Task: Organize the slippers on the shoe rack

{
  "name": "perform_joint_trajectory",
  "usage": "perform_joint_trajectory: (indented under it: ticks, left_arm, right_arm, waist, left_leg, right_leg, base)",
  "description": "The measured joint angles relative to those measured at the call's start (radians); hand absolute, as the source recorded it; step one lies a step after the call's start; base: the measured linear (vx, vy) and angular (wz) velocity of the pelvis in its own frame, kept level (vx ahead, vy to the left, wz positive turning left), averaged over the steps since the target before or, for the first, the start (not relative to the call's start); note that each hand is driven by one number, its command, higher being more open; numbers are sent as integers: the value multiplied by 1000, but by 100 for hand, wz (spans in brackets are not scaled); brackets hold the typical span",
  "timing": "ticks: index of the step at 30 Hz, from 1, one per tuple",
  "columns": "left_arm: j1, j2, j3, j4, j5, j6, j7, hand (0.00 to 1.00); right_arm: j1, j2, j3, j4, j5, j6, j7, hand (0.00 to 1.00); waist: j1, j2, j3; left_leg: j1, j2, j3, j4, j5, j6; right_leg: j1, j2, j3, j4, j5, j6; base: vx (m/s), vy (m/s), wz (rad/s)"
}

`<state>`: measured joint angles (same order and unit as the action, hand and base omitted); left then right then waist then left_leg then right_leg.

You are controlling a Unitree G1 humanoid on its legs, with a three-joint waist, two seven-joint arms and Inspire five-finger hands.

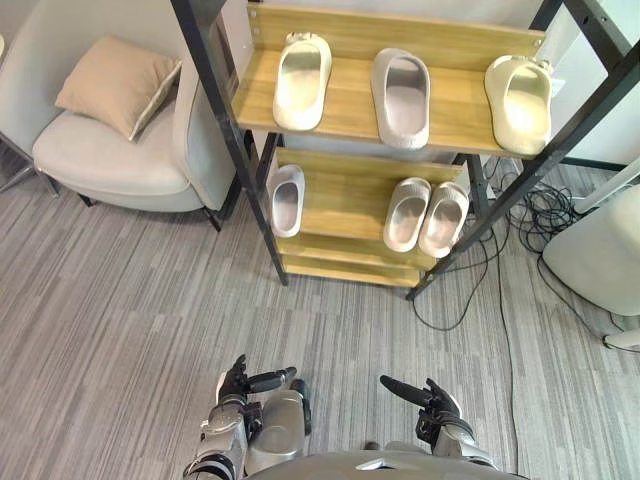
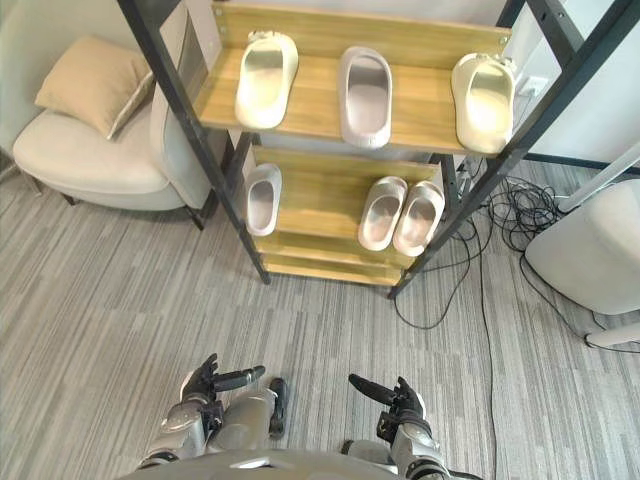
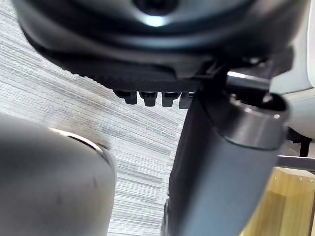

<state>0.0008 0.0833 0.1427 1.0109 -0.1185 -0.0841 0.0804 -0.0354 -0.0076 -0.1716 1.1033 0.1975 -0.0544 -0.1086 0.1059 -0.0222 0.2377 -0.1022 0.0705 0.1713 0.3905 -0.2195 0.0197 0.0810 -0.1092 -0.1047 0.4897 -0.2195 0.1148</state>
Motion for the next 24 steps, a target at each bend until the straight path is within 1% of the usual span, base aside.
perform_joint_trajectory:
  ticks: [1, 2, 3, 4, 5, 6, 7, 8, 9, 10, 11, 12, 14, 15, 16, 17, 18, 19, 20, 21, 22, 23, 24]
  left_arm:
    - [3, 3, -1, 2, 0, 0, 0, 100]
    - [4, 9, -15, 15, 0, 0, 0, 100]
    - [3, 15, -20, 20, 0, 2, 0, 100]
    - [4, 23, -23, 29, 2, 6, 1, 100]
    - [5, 29, -41, 38, 2, 7, 2, 100]
    - [7, 29, -43, 38, 3, 7, 1, 100]
    - [8, 25, -46, 38, 3, 7, 1, 100]
    - [15, 25, -46, 38, 3, 8, 1, 100]
    - [19, 28, -47, 38, 3, 8, 1, 100]
    - [17, 29, -46, 42, 4, 8, 2, 100]
    - [17, 13, -47, 43, 5, 10, 2, 100]
    - [21, -10, -47, 44, 10, 10, 1, 100]
    - [22, -31, -40, 51, 13, 10, 1, 100]
    - [20, -42, -34, 50, 13, 10, -1, 100]
    - [18, -41, -34, 43, 16, 8, -5, 100]
    - [13, -42, -26, 28, 22, 7, -10, 100]
    - [14, -44, -12, 22, 22, 7, -12, 100]
    - [15, -49, 2, 12, 20, 6, -12, 100]
    - [14, -49, 0, -4, 20, 3, -11, 100]
    - [14, -49, 0, -4, 20, 3, -11, 100]
    - [13, -49, -5, -10, 20, -4, -14, 100]
    - [11, -49, -13, -9, 20, -4, -14, 100]
    - [10, -54, -19, -4, 19, -3, -15, 100]
  right_arm:
    - [0, 1, 4, -1, 0, -4, 0, 100]
    - [1, 1, 7, 0, 0, -4, 2, 100]
    - [2, 1, 8, -1, -1, -6, 3, 100]
    - [3, -1, 16, -2, -1, -15, 5, 100]
    - [3, -2, 19, -8, -1, -24, 9, 100]
    - [1, -3, 20, -10, -1, -25, 11, 100]
    - [-3, -4, 22, -12, -1, -29, 12, 100]
    - [-8, -5, 29, -14, -1, -29, 12, 100]
    - [-8, -8, 36, -11, -1, -27, 12, 100]
    - [-8, -14, 35, -10, -1, -23, 13, 100]
    - [-10, -34, 35, 1, -2, -22, 13, 100]
    - [-10, -50, 33, 2, -2, -23, 12, 100]
    - [-7, -61, 29, 15, -2, -18, 11, 100]
    - [-1, -59, 8, 16, -2, -12, 11, 100]
    - [6, -56, -5, 10, -2, -12, 11, 100]
    - [19, -56, -9, 0, -1, -12, 8, 100]
    - [23, -56, -9, -1, -1, -12, 8, 100]
    - [28, -57, -9, -3, -1, -12, 7, 100]
    - [35, -56, -11, -9, -1, -13, -1, 100]
    - [35, -56, -11, -9, -1, -13, -1, 100]
    - [35, -51, -14, -10, 0, -13, -3, 100]
    - [33, -52, -13, -14, 0, -12, -3, 100]
    - [30, -60, -14, -21, -1, -12, -2, 100]
  waist:
    - [0, -7, -4]
    - [-8, -14, -9]
    - [-10, -23, -13]
    - [-15, -30, -18]
    - [-31, -28, -18]
    - [-36, -26, -18]
    - [-49, -16, -20]
    - [-55, -14, -20]
    - [-57, -18, -22]
    - [-60, -18, -25]
    - [-47, 15, -36]
    - [-45, 50, -39]
    - [-50, 72, -38]
    - [-52, 73, -37]
    - [-52, 71, -35]
    - [-51, 70, -26]
    - [-48, 66, -23]
    - [-40, 64, -20]
    - [-32, 65, -15]
    - [-32, 65, -15]
    - [-31, 66, -13]
    - [-31, 72, -15]
    - [-29, 92, -19]
  left_leg:
    - [21, -4, 8, -8, -10, 5]
    - [54, -14, 10, -17, -36, 22]
    - [70, -19, 8, -18, -46, 24]
    - [103, -22, -3, -26, -62, 24]
    - [135, -19, -33, -45, -65, 18]
    - [141, -16, -42, -52, -64, 14]
    - [153, -5, -72, -67, -64, 6]
    - [167, -2, -94, -82, -63, -10]
    - [176, -9, -114, -86, -73, -32]
    - [183, -8, -128, -85, -80, -43]
    - [185, 15, -143, -92, -79, -48]
    - [196, 34, -157, -105, -78, -49]
    - [206, 49, -161, -103, -72, -60]
    - [190, 50, -161, -44, -65, -76]
    - [161, 52, -161, 28, -62, -84]
    - [59, 70, -152, 262, -34, -141]
    - [21, 80, -149, 339, -20, -159]
    - [-15, 100, -124, 423, -30, -149]
    - [-54, 126, -86, 452, -56, -135]
    - [-55, 127, -85, 451, -56, -135]
    - [-87, 131, -72, 355, -58, -126]
    - [-92, 130, -73, 256, -33, -118]
    - [-76, 124, -82, 140, -1, -107]
  right_leg:
    - [-40, -15, 4, 102, 11, 35]
    - [-120, -55, -11, 286, 16, 61]
    - [-148, -73, -31, 336, -1, 41]
    - [-184, -88, -84, 366, -29, -6]
    - [-211, -72, -125, 308, -57, -50]
    - [-220, -62, -129, 275, -61, -57]
    - [-244, -26, -127, 158, -63, -65]
    - [-260, 4, -111, 14, -38, -59]
    - [-259, 22, -92, -97, 96, -82]
    - [-246, 28, -99, -103, 99, -100]
    - [-227, 48, -110, -127, 103, -108]
    - [-205, 69, -122, -153, 98, -115]
    - [-161, 84, -142, -195, 94, -121]
    - [-131, 85, -151, -226, 91, -123]
    - [-111, 85, -158, -245, 90, -123]
    - [-58, 86, -172, -288, 90, -124]
    - [-39, 86, -174, -300, 89, -126]
    - [-11, 88, -173, -314, 88, -128]
    - [31, 85, -172, -339, 87, -128]
    - [32, 85, -172, -339, 87, -128]
    - [43, 74, -168, -346, 85, -113]
    - [42, 73, -165, -345, 83, -99]
    - [40, 78, -157, -344, 75, -70]
  base:
    - [198, 80, -26]
    - [217, 62, -11]
    - [288, 43, 5]
    - [311, -16, 43]
    - [263, -22, 50]
    - [273, -68, 75]
    - [317, -136, 70]
    - [392, -172, 84]
    - [445, -193, 65]
    - [407, -172, 41]
    - [478, -207, 23]
    - [378, -172, 13]
    - [293, -148, 21]
    - [236, -126, 26]
    - [198, -103, 36]
    - [135, -63, 25]
    - [174, -31, 17]
    - [163, 30, -2]
    - [154, 61, -3]
    - [112, 118, -8]
    - [77, 131, -9]
    - [106, 203, -12]
    - [120, 211, 1]
